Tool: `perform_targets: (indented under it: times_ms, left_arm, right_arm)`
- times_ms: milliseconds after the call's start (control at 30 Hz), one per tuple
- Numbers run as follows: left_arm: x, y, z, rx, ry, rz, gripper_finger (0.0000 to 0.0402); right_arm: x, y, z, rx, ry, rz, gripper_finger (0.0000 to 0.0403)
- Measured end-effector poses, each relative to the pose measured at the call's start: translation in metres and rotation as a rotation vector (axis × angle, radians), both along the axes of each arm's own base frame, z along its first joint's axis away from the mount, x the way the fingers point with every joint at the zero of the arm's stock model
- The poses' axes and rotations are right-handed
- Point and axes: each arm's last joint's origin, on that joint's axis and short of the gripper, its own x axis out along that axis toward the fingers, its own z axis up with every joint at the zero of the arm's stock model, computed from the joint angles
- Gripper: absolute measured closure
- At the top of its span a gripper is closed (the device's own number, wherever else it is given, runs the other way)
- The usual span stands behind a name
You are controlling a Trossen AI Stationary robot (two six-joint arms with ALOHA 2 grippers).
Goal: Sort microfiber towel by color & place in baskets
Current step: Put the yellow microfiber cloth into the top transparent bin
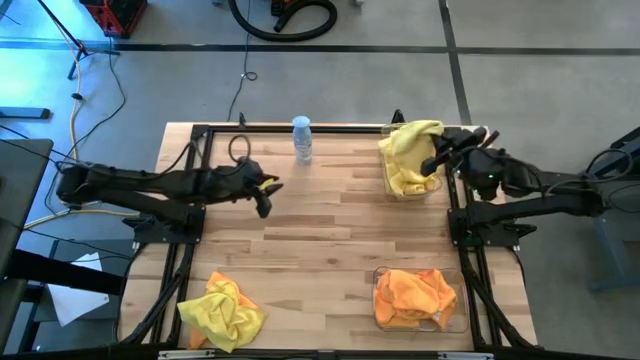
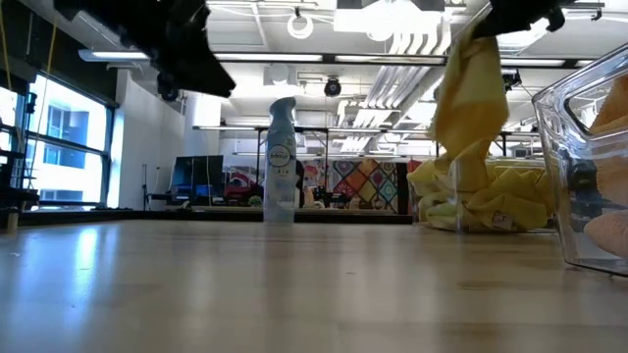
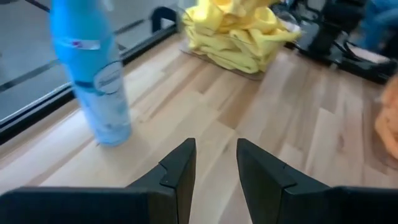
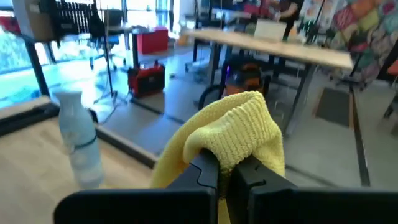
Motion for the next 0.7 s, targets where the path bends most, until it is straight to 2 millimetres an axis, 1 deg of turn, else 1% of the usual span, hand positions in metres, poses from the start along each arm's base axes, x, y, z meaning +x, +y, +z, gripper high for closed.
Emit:
perform_targets:
  times_ms: [133,267,367,500,600,700]
  left_arm:
    - [-0.012,0.004,-0.007,0.006,-0.023,0.036,0.0298]
    - [-0.017,0.009,-0.008,0.007,-0.030,0.068,0.0298]
    - [-0.017,0.012,-0.008,0.010,-0.030,0.079,0.0298]
    - [-0.018,0.014,-0.008,0.012,-0.028,0.089,0.0298]
    - [-0.018,0.015,-0.008,0.028,-0.019,0.081,0.0298]
    - [-0.018,0.014,-0.008,0.038,-0.009,0.074,0.0298]
  right_arm:
    - [0.008,-0.005,-0.012,0.088,0.012,-0.041,0.0403]
    - [0.023,-0.020,-0.024,0.165,0.064,-0.075,0.0403]
    - [0.033,-0.038,-0.033,0.254,0.121,-0.090,0.0403]
    - [0.038,-0.071,-0.042,0.411,0.212,-0.174,0.0403]
    - [0.041,-0.095,-0.048,0.537,0.256,-0.195,0.0403]
    - [0.047,-0.115,-0.056,0.651,0.289,-0.198,0.0403]
